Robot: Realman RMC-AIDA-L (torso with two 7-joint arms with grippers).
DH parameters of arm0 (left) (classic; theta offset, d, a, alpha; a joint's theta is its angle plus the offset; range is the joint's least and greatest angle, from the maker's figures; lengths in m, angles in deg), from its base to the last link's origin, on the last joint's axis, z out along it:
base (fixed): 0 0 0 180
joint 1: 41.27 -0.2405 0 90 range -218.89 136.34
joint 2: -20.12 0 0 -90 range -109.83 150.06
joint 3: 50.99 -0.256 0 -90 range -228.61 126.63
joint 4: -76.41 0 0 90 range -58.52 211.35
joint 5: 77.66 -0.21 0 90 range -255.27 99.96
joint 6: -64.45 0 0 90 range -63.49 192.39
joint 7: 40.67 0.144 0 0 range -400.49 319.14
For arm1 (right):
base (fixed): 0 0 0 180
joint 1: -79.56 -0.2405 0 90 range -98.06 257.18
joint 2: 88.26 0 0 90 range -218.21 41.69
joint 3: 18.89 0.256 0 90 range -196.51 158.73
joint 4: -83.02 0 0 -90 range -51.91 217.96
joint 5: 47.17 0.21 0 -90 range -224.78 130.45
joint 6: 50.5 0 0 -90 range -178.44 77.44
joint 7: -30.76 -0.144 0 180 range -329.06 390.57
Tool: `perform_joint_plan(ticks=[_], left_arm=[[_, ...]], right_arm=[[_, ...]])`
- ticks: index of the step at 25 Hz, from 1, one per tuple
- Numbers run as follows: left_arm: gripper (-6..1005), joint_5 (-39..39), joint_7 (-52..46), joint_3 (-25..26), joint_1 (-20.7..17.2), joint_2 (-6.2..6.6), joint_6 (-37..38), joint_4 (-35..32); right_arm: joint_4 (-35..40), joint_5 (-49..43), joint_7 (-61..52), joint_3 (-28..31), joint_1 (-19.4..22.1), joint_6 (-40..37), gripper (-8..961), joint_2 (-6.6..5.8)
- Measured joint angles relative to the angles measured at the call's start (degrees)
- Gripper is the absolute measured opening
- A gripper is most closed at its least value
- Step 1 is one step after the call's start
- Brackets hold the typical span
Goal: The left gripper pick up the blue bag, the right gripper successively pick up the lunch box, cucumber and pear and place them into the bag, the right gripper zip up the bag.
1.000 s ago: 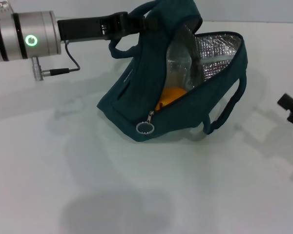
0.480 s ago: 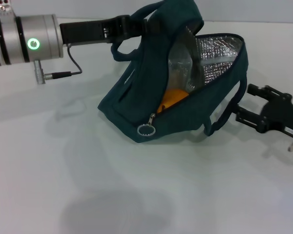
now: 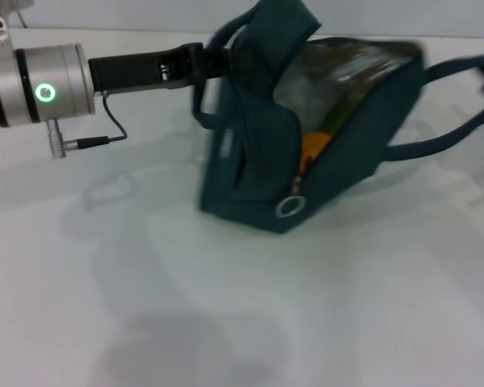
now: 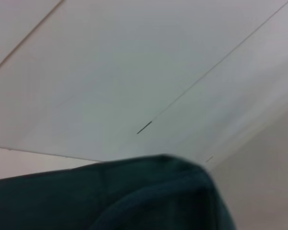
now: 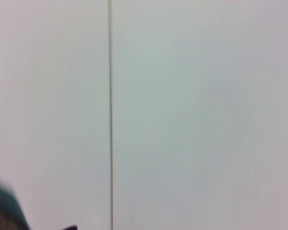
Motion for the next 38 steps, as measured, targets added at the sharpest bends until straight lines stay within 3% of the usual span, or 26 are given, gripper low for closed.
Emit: perform_joint_plan(ticks=[6,11,16,20,23,26,31,38], left_arm=[[55,0.6,0.0,0.0,-1.2,0.15,2.4,0.4],[55,0.9,-0.3,-0.2,-1.7,-0.57,7.0,0.6],[55,-1.0,-0.2,-0.4,-3.2,-0.62,8.0,2.1],[55,-2.0,2.3,-0.1,-4.8,-0.30,5.2,5.2],[55,-2.0,4.7,-0.1,-5.4,-1.07,4.8,5.8],[55,-1.8,6.7,-0.2,-5.5,-1.82,4.7,5.8],[55,-1.6,8.3,-0.1,-5.5,-2.06,4.5,5.9],[55,-1.7,9.9,-0.1,-5.8,-2.27,2.3,5.9]], right_arm=[[-0.8,3.4,-0.1,-0.5,3.8,-19.6,723,-0.48],[-1.1,2.4,-4.2,-1.1,3.8,-26.3,723,-0.77],[-1.0,1.5,-6.9,-1.2,3.0,-26.3,723,-0.82],[-2.1,-1.2,-9.7,-2.3,0.0,-15.3,723,-0.83],[-2.5,-6.0,-10.4,-2.7,-1.5,-11.3,723,-0.54],[-2.7,-7.7,-10.5,-3.5,-1.7,-11.6,723,-0.34],[-2.4,-7.9,-12.5,-7.9,-1.2,-14.8,723,-1.09],[0.8,-7.5,-13.3,-5.6,1.4,-20.5,724,-1.08]])
